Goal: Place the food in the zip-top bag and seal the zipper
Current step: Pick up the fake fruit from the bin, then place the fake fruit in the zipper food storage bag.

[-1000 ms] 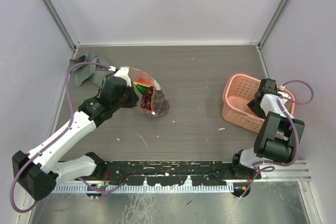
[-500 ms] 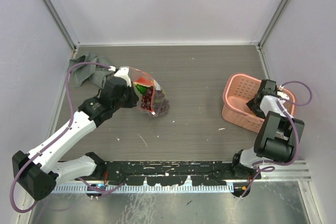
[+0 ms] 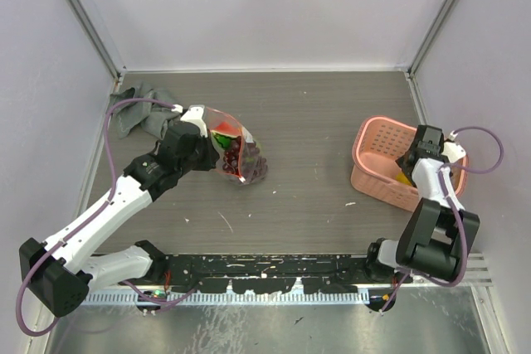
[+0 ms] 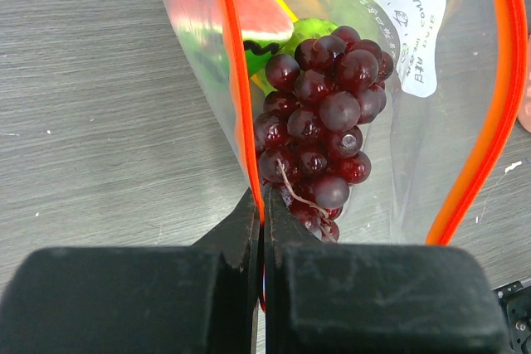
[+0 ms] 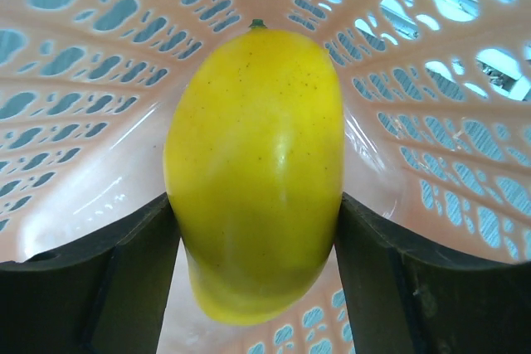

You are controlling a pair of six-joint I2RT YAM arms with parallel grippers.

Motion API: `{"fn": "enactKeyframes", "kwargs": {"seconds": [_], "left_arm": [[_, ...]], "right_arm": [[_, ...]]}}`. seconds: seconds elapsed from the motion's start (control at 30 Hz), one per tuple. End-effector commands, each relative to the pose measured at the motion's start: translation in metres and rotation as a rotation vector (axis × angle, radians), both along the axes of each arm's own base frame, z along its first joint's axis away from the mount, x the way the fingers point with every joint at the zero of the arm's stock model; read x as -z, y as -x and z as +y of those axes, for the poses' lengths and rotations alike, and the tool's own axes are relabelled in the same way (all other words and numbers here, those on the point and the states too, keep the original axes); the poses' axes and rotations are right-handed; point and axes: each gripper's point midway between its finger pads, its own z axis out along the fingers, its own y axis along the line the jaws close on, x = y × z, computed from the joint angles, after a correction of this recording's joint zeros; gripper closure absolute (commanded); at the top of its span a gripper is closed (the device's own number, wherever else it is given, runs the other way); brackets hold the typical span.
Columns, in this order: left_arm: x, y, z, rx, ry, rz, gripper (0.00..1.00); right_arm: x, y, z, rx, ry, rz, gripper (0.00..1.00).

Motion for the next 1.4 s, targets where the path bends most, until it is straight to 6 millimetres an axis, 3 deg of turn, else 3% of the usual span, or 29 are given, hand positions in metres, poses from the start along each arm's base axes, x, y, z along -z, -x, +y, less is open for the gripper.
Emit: {"fn": "enactKeyframes", "kwargs": {"seconds": [0.0, 0.43, 0.67, 0.9, 1.1, 1.37], "left_arm": [[-0.026, -0.009, -0.004, 0.005, 0.051, -0.098, 1.0], [-0.026, -0.009, -0.004, 0.005, 0.05, -0.097, 1.0], [-0.025, -0.01, -0.004, 0.006, 0.047, -0.097, 1.0], [-0.026, -0.01, -0.004, 0.009, 0.051, -0.099, 1.0], [-0.026, -0.01, -0.005, 0.01, 0.053, -0.104, 1.0], [-0.025, -0.01, -0.006, 0.015, 0.055, -0.102, 1.0]], "right_arm": [[-0.036, -0.006, -0.005, -0.01, 0.049, -0.085, 0.64], [-0.091, -0.017, 0.023, -0.143, 0.02, -0.227, 0.76], [-0.152, -0.027, 0.052, -0.264, 0.093, -0.328, 0.77], [-0.208, -0.043, 0.109, -0.479, 0.13, -0.439, 0.79], [-0.234, -0.055, 0.165, -0.678, 0.099, -0.533, 0.8], [-0.253, -0.056, 0.269, -1.014, 0.023, -0.604, 0.8]]}}
